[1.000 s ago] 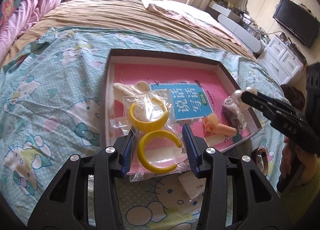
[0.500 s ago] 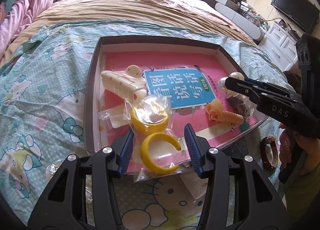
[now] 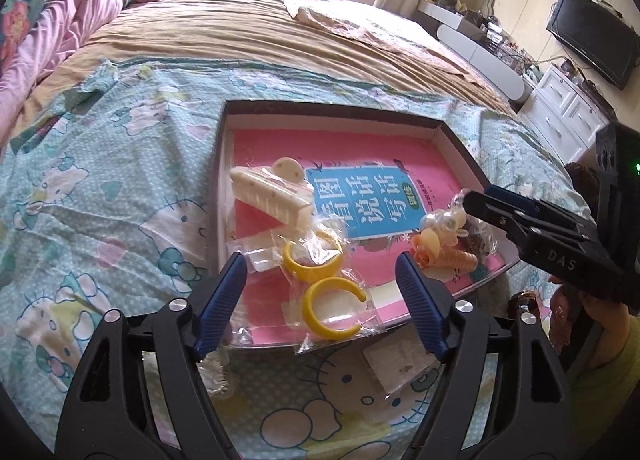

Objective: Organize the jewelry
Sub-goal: 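Open both tools to drop the bangles and ornament into the box, then withdraw both tools toward the clear bag and blue pouch on the sheet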

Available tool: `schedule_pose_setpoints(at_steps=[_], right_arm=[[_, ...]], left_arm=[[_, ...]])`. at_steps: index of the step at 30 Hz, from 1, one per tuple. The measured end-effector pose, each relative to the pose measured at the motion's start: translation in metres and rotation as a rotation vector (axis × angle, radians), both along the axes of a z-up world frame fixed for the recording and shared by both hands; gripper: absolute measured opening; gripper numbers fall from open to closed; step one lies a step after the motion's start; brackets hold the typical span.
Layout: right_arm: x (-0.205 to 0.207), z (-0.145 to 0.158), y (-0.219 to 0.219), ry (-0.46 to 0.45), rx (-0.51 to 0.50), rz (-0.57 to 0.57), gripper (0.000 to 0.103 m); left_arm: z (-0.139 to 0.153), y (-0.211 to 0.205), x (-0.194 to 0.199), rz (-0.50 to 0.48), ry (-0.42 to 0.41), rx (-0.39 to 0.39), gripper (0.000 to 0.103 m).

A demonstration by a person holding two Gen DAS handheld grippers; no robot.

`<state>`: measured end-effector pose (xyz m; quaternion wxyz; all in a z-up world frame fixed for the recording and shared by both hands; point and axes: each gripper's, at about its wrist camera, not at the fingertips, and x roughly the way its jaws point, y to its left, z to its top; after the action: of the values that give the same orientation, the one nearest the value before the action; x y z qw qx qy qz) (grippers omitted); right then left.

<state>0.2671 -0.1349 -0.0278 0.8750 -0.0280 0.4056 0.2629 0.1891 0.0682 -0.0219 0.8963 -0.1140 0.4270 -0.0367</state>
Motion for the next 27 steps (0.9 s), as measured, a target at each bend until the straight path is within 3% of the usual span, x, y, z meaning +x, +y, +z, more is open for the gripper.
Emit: schedule_pose_setpoints(at_steps=[8,27], right_arm=[[-0.019,0.022,-0.013,-0.043,0.040,-0.013,0.068],[-0.060,0.057,-0.043,-0.111,0.085,-0.039,0.078]], left_arm=[[0.024,0.027,-0.016,0.089,-0.041,-0.011,0.090],[0.055,0.053,-0.055,0.174,-0.120,0.007,0.093]])
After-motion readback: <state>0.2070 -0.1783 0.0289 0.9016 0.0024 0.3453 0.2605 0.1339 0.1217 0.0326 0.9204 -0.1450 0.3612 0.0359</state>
